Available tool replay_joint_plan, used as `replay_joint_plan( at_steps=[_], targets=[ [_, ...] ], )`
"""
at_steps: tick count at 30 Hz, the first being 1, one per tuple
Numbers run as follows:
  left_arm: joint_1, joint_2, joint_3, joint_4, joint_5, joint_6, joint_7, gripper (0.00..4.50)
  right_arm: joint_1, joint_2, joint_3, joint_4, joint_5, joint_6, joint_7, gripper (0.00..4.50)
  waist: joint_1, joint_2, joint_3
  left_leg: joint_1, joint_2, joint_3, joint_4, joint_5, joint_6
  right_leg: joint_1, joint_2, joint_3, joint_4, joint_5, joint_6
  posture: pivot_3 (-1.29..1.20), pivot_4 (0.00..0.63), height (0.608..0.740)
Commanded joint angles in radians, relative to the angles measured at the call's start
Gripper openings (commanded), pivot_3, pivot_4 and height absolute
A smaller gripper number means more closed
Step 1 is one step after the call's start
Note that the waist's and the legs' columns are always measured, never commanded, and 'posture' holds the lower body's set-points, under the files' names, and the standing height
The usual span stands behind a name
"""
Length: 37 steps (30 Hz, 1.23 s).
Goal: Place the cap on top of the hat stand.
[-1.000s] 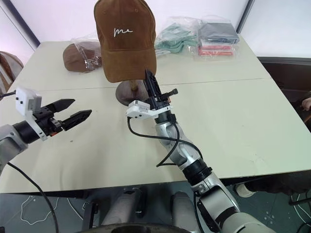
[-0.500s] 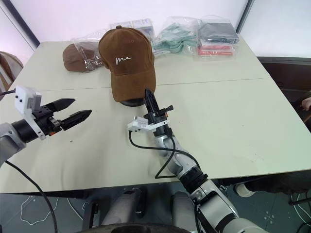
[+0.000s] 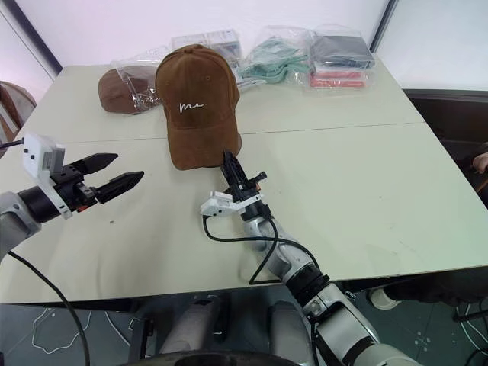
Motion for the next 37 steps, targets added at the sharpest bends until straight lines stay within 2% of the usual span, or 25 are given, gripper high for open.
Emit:
replay_joint_plan(
  at_steps=[1, 4, 5, 9, 13, 16, 23, 26, 29, 33, 37],
  targets=[
    [-0.019, -0.002, 0.010, -0.007, 0.006, -0.018, 0.005, 4.50, -0.005, -0.003, -0.001, -0.027, 0.027, -0.024, 0.049, 2.62, 0.000, 0.000, 0.000, 0.000, 0.000, 0.000, 0.000, 0.000, 0.000, 0.000, 0.000, 0.000, 0.000, 0.000, 0.000, 0.00, 0.150, 0.740],
    [-0.018, -0.006, 0.009, -0.009, 0.008, -0.021, 0.006, 4.50, 0.003, -0.021, 0.002, -0.034, 0.033, -0.020, 0.112, 4.18, 0.001, 0.000, 0.000, 0.000, 0.000, 0.000, 0.000, 0.000, 0.000, 0.000, 0.000, 0.000, 0.000, 0.000, 0.000, 0.00, 0.150, 0.740],
    [-0.018, -0.006, 0.008, -0.008, 0.009, -0.021, 0.006, 4.50, 0.008, -0.027, 0.004, -0.038, 0.037, -0.009, 0.149, 4.46, 0.001, 0.000, 0.000, 0.000, 0.000, 0.000, 0.000, 0.000, 0.000, 0.000, 0.000, 0.000, 0.000, 0.000, 0.000, 0.00, 0.150, 0.740],
    [-0.021, -0.011, 0.008, -0.007, 0.012, -0.024, 0.005, 4.50, 0.037, -0.125, 0.000, -0.122, 0.104, -0.021, 0.398, 4.46, 0.003, 0.000, 0.000, 0.000, 0.000, 0.000, 0.000, -0.002, 0.003, 0.000, 0.000, 0.000, 0.000, 0.000, 0.000, 0.00, 0.150, 0.740],
    [-0.029, -0.008, 0.011, -0.002, 0.019, -0.028, -0.002, 4.50, 0.059, -0.219, -0.074, -0.243, 0.250, 0.002, 0.624, 4.46, 0.004, 0.000, 0.000, 0.000, 0.000, -0.001, 0.001, -0.002, 0.004, 0.005, 0.000, -0.001, 0.000, 0.000, 0.000, 0.00, 0.150, 0.740],
    [-0.051, 0.013, 0.010, 0.007, 0.025, -0.033, -0.025, 4.50, 0.056, -0.254, -0.225, -0.401, 0.508, 0.186, 0.865, 4.46, 0.006, 0.000, 0.001, 0.000, 0.000, -0.001, 0.001, -0.003, 0.004, 0.005, -0.001, -0.001, 0.000, 0.000, 0.000, 0.00, 0.150, 0.740],
    [-0.093, 0.100, 0.004, 0.030, 0.030, -0.046, -0.142, 4.50, -0.108, -0.339, -0.514, -0.635, 0.969, 0.759, 1.208, 4.46, 0.004, 0.001, 0.002, 0.000, 0.000, -0.001, 0.001, -0.003, 0.005, 0.005, -0.001, -0.001, 0.000, 0.000, 0.000, 0.00, 0.150, 0.740],
    [-0.110, 0.136, 0.004, 0.047, 0.030, -0.053, -0.195, 4.50, -0.181, -0.391, -0.611, -0.662, 1.146, 0.937, 1.294, 4.46, 0.005, 0.001, 0.002, 0.000, 0.000, -0.001, 0.000, -0.004, 0.006, 0.005, -0.002, -0.001, -0.002, 0.000, 0.000, 0.00, 0.150, 0.740],
    [-0.129, 0.181, 0.011, 0.074, 0.030, -0.057, -0.260, 4.50, -0.254, -0.507, -0.689, -0.648, 1.332, 1.138, 1.419, 4.46, 0.007, 0.003, 0.003, -0.001, 0.000, -0.001, 0.000, -0.004, 0.007, 0.005, -0.002, -0.001, -0.004, 0.000, -0.001, 0.00, 0.150, 0.740],
    [-0.130, 0.225, 0.011, 0.109, 0.045, -0.077, -0.332, 4.50, -0.288, -0.625, -0.758, -0.656, 1.492, 1.248, 1.505, 4.46, 0.006, 0.003, 0.003, -0.002, 0.000, 0.000, -0.001, -0.005, 0.009, 0.006, -0.004, -0.002, -0.009, 0.000, 0.000, 0.00, 0.150, 0.740],
    [-0.147, 0.232, 0.005, 0.125, 0.052, -0.081, -0.352, 4.50, -0.300, -0.664, -0.775, -0.655, 1.543, 1.254, 1.489, 4.46, 0.002, 0.003, 0.003, -0.002, 0.000, 0.000, -0.002, -0.006, 0.010, 0.006, -0.004, -0.001, -0.011, 0.000, 0.000, 0.00, 0.150, 0.740]
  ],
)
